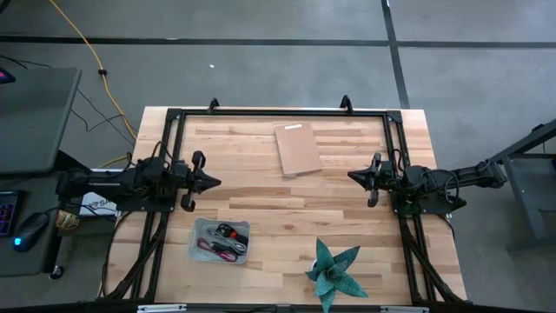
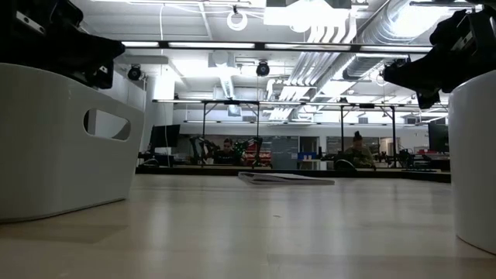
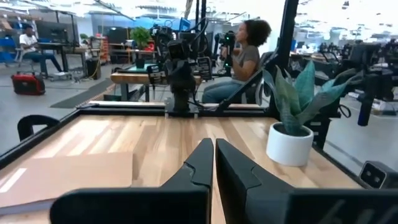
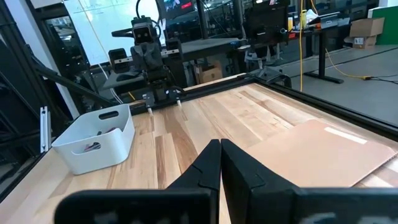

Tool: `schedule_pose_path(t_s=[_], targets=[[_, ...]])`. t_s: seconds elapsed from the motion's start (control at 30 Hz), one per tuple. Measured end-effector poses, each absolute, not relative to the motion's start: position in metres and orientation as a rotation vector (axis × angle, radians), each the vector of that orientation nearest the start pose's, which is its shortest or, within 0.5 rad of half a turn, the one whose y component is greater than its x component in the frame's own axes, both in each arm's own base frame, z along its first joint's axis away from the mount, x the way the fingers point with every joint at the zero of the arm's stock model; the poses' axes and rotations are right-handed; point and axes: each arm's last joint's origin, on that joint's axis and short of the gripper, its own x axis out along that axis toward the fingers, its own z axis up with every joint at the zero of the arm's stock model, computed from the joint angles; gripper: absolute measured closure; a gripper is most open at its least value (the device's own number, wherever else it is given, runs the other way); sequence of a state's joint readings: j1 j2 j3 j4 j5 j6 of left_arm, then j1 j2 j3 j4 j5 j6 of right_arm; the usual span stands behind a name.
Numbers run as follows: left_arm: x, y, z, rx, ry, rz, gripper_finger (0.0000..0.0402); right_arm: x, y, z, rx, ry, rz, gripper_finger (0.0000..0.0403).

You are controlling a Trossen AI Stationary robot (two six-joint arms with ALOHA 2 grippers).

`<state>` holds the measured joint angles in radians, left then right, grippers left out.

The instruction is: Pick and place USB-C Cables

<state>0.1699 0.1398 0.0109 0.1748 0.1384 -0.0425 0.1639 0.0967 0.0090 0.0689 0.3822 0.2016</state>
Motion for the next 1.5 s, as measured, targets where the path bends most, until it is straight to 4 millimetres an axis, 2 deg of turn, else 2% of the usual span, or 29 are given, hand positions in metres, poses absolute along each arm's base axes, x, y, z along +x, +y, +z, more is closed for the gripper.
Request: schedule_pose_path(t_s=[0.23, 0.4, 0.57, 0.7, 1.5], targets=[[0.105, 0.015, 0.173, -0.095, -0.050, 0.056, 0.0401, 0.102, 0.006, 0.165, 0.196, -0.003, -0.219, 0.0401], [0.104, 0.017, 0.174, -0.094, -0.066, 0.136, 0.0401, 0.102, 0.006, 0.165, 0.195, -0.003, -0.219, 0.0401], [0.105, 0.017, 0.166, -0.079, 0.022, 0.145, 0.0401, 0.102, 0.006, 0.165, 0.195, -0.003, -0.219, 0.0401], [0.104, 0.017, 0.157, -0.156, 0.106, 0.153, 0.0401, 0.102, 0.006, 0.165, 0.195, -0.004, -0.219, 0.0401], [0.104, 0.017, 0.157, -0.175, 0.105, 0.161, 0.0401, 0.102, 0.006, 0.165, 0.195, -0.003, -0.219, 0.0401]])
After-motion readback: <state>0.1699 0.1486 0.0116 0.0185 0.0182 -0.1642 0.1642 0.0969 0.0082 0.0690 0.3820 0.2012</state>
